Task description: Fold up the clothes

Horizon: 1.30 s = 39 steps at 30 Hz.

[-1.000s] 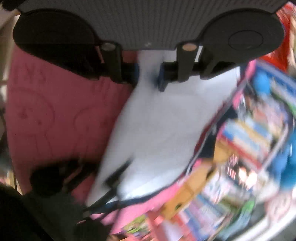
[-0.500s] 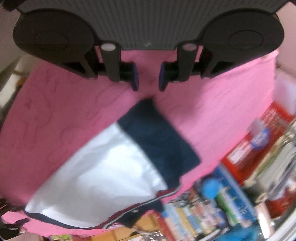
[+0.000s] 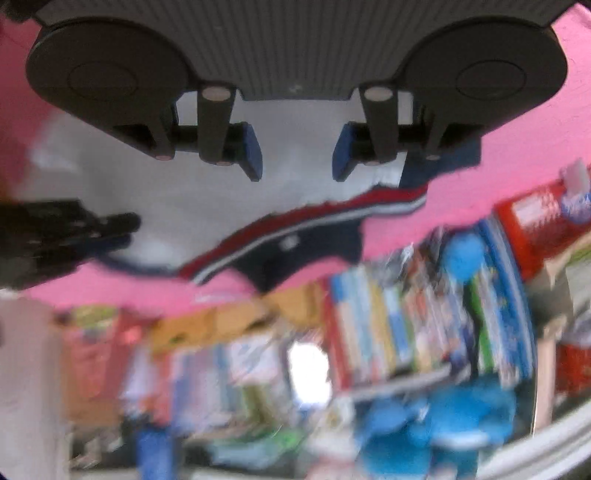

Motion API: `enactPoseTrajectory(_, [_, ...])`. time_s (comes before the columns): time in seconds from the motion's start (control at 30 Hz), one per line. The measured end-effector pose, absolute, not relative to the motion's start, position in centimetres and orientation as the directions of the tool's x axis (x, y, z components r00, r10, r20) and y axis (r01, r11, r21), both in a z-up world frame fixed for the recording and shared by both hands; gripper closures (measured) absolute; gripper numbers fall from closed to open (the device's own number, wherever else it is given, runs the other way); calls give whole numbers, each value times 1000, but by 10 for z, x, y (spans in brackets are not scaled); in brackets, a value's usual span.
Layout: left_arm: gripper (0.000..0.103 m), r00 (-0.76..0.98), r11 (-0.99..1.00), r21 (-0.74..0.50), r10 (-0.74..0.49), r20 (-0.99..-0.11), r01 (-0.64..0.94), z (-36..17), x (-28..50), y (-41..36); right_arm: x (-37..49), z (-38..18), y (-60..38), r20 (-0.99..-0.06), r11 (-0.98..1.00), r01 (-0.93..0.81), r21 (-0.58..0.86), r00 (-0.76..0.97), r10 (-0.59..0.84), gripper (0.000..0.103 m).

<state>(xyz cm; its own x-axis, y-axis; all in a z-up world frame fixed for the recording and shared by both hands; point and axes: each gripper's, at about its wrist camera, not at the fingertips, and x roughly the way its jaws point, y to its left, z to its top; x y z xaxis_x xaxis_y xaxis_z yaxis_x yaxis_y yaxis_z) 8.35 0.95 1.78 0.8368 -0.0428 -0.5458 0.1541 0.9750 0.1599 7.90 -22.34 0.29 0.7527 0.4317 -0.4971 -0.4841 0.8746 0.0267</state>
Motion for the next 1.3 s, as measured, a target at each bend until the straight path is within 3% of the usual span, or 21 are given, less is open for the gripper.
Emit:
enactPoseTrajectory(0.07, [71, 823, 977, 198, 48, -566, 79, 0, 104, 21, 100, -3, -208, -509, 870, -492, 26, 742, 435, 76])
enactPoseTrajectory(0.1, [65, 825, 977, 203, 68, -561, 57, -7, 107, 29, 110, -6, -205, -520, 874, -486, 12, 744, 420, 76])
enactPoseTrajectory(0.2, [59, 832, 992, 113, 13, -555, 60, -13, 107, 52, 143, -18, -207, -561, 895, -445, -26, 747, 356, 79])
enactPoseTrajectory(0.23, [59, 829, 994, 97, 5, -559, 59, -13, 107, 55, 153, -24, -213, -571, 908, -415, -52, 758, 314, 88])
enactPoseTrajectory(0.27, [59, 827, 995, 80, -2, -563, 57, -13, 108, 57, 161, -29, -221, -573, 918, -391, -63, 767, 288, 103])
enactPoseTrajectory(0.33, [59, 823, 994, 87, -2, -568, 62, -11, 109, 56, 170, -32, -242, -567, 922, -388, -21, 764, 308, 103])
enactPoseTrajectory(0.5, [59, 819, 994, 82, -9, -574, 69, -13, 112, 60, 177, -35, -269, -553, 970, -152, -191, 833, 22, 102])
enactPoseTrajectory(0.6, [58, 819, 993, 100, 0, -574, 70, -13, 114, 57, 172, -32, -275, -524, 966, -20, -258, 843, -123, 90])
enactPoseTrajectory(0.7, [58, 818, 991, 113, 8, -575, 70, -14, 114, 55, 148, -13, -250, -457, 972, -156, -173, 888, 61, 88])
enactPoseTrajectory(0.77, [57, 819, 989, 131, 19, -573, 68, -14, 114, 52, 134, -2, -223, -430, 947, -293, -129, 877, 213, 75])
enactPoseTrajectory(0.83, [56, 821, 986, 155, 36, -570, 64, -14, 113, 49, 132, 2, -199, -458, 887, -462, 19, 784, 419, 65])
enactPoseTrajectory(0.9, [55, 823, 983, 174, 50, -567, 61, -14, 113, 47, 143, -5, -185, -486, 821, -539, 187, 675, 555, 64])
enactPoseTrajectory(1.0, [55, 823, 982, 181, 53, -566, 61, -14, 113, 47, 166, -25, -187, -558, 875, -456, 164, 688, 463, 68])
enactPoseTrajectory(1.03, [55, 822, 982, 180, 52, -567, 62, -14, 113, 48, 174, -29, -203, -568, 887, -424, 185, 690, 448, 89])
enactPoseTrajectory(1.07, [55, 822, 982, 178, 50, -568, 63, -14, 113, 48, 182, -34, -219, -578, 897, -391, 205, 691, 433, 103])
enactPoseTrajectory(1.2, [55, 821, 983, 174, 48, -570, 64, -13, 114, 49, 194, -28, -283, -578, 936, -170, 309, 748, 326, 103])
enactPoseTrajectory(1.27, [55, 820, 983, 172, 47, -570, 64, -13, 114, 49, 179, -17, -290, -565, 955, -89, 282, 789, 240, 86])
enactPoseTrajectory(1.3, [55, 820, 983, 172, 46, -570, 64, -13, 114, 49, 165, -10, -284, -548, 961, -97, 257, 805, 228, 85])
